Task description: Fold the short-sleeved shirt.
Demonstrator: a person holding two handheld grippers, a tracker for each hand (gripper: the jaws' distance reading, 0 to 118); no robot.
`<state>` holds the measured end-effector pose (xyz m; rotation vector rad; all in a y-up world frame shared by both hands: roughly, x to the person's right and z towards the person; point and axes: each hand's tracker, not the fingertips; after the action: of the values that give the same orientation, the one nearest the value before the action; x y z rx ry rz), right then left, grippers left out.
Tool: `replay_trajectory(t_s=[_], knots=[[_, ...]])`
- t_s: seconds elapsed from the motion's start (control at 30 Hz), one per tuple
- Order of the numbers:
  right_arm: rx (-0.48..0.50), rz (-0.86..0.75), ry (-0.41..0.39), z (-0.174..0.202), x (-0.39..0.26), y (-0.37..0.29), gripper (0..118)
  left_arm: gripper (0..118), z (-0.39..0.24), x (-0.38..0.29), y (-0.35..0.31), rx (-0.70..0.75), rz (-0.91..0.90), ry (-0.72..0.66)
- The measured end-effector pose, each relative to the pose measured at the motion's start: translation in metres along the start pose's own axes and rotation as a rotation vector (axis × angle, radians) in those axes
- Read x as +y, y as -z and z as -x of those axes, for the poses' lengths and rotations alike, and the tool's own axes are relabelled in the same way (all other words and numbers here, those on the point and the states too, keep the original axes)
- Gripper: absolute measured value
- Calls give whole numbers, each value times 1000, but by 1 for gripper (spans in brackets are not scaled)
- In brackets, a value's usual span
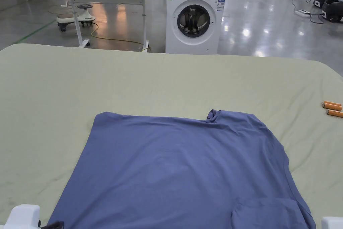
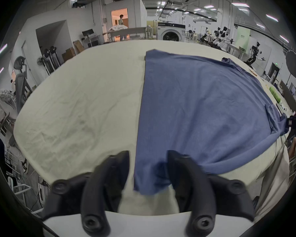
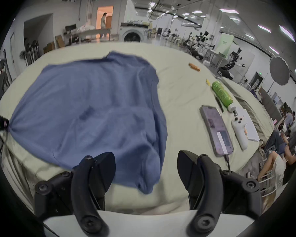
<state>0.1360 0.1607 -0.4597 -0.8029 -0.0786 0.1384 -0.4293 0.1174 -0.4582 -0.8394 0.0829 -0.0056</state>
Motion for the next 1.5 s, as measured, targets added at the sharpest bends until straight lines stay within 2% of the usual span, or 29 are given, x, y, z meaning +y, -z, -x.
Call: replay_trajectory(t_s=[0.17, 0.2, 0.27, 0.3, 0.33, 0.37, 0.43, 0.7, 1.03, 1.17, 1.2, 1.23, 1.27, 1.3, 1.33, 1.37, 1.5], knots=[[4, -214, 73, 10, 28, -7, 79, 58, -15, 29, -15, -19, -178, -8], [22, -264, 88, 13, 32, -7, 73, 56, -19, 35, -17, -17, -217, -6], [37, -331, 96, 24, 40, -4, 46, 46, -27, 46, -20, -12, -277, -12], [31, -354, 91, 30, 44, -3, 22, 30, -32, 51, -22, -32, -303, -27], [28, -381, 95, 36, 46, -2, 9, 15, -36, 55, -23, -46, -330, -38], [40, -407, 88, 43, 48, 0, 7, 1, -40, 57, -25, -50, -356, -40], [71, -446, 78, 53, 50, -1, 2, 0, -51, 58, -30, -20, -426, -29], [89, -508, 103, 72, 52, -13, 0, 0, -64, 61, -49, -28, -443, -16], [115, -451, 65, 75, 48, -5, 0, 0, 1, 31, -39, -69, -31, -63], [117, -420, 54, 75, 44, 0, 0, 0, 23, 19, -37, -86, 54, -109], [119, -415, 51, 75, 43, 0, 0, 6, 26, 17, -35, -95, 74, -115], [122, -405, 51, 75, 43, 1, 0, 16, 29, 16, -34, -96, 92, -131], [128, -397, 53, 74, 43, 1, 0, 32, 31, 16, -30, -91, 108, -144], [133, -392, 55, 73, 41, 2, 0, 56, 34, 15, -25, -88, 132, -155], [132, -388, 53, 73, 40, 3, 0, 69, 36, 14, -18, -79, 169, -166], [128, -385, 47, 73, 40, 4, 0, 72, 32, 15, -16, -62, 186, -178], [118, -356, 42, 67, 35, 8, 0, 70, 28, 10, 6, -89, 238, -193]])
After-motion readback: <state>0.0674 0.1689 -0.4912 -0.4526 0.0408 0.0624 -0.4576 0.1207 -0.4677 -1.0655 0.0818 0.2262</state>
